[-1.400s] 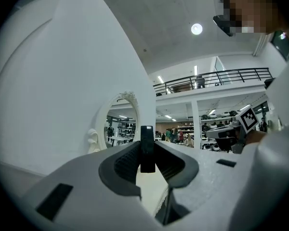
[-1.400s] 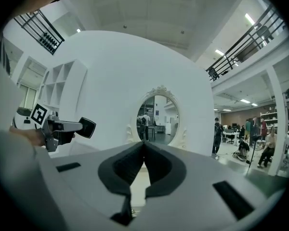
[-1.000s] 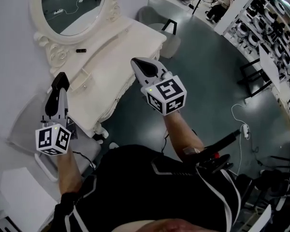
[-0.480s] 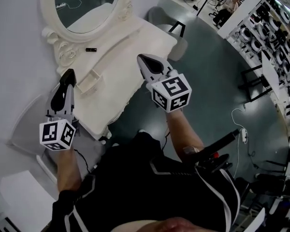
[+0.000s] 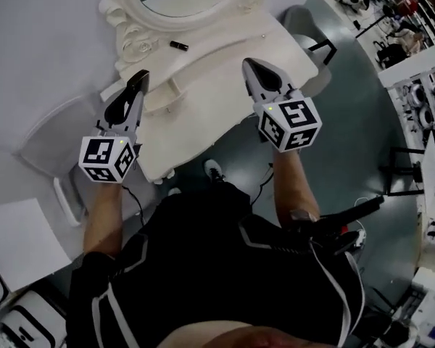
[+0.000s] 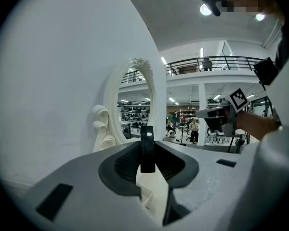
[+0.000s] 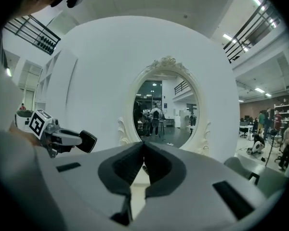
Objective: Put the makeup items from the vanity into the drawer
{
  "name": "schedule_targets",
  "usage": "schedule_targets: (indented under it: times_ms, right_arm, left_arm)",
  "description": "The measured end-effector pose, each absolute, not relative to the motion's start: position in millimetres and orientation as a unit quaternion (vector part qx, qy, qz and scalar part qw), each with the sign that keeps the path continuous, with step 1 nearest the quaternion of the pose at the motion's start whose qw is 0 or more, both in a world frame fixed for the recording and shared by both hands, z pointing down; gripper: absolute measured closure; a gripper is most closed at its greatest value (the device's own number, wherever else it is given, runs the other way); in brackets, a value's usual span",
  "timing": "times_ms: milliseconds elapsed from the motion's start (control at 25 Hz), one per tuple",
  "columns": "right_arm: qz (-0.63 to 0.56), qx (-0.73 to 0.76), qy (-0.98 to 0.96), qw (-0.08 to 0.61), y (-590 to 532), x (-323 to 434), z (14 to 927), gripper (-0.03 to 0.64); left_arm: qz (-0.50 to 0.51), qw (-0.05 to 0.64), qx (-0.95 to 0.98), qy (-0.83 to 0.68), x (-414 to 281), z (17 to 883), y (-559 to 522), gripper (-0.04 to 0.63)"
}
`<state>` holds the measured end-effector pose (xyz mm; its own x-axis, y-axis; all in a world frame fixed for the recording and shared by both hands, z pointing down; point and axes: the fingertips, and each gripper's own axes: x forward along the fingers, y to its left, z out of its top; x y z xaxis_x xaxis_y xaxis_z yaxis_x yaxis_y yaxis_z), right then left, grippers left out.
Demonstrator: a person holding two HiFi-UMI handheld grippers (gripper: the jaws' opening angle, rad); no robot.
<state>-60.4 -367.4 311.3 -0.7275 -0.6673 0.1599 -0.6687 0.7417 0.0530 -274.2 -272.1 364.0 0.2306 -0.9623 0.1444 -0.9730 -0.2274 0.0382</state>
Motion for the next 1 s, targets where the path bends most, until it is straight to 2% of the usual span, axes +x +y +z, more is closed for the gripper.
schedule_targets:
  times_ms: [480, 1000]
  right_arm:
    - [0.024, 0.246, -0.96, 0.133, -437.7, -94.9, 362.3, 0.611]
    - [0.058, 0.193, -0.965, 0.166, -470.9, -121.4, 422.5, 0.612]
  left_arm:
    - [0.211, 0.107, 0.742, -0.627, -263.2, 472.3, -329.7, 0.504]
    - [0.381, 0.17, 0.74, -0.528, -270.8, 600.0, -356.1, 0.505]
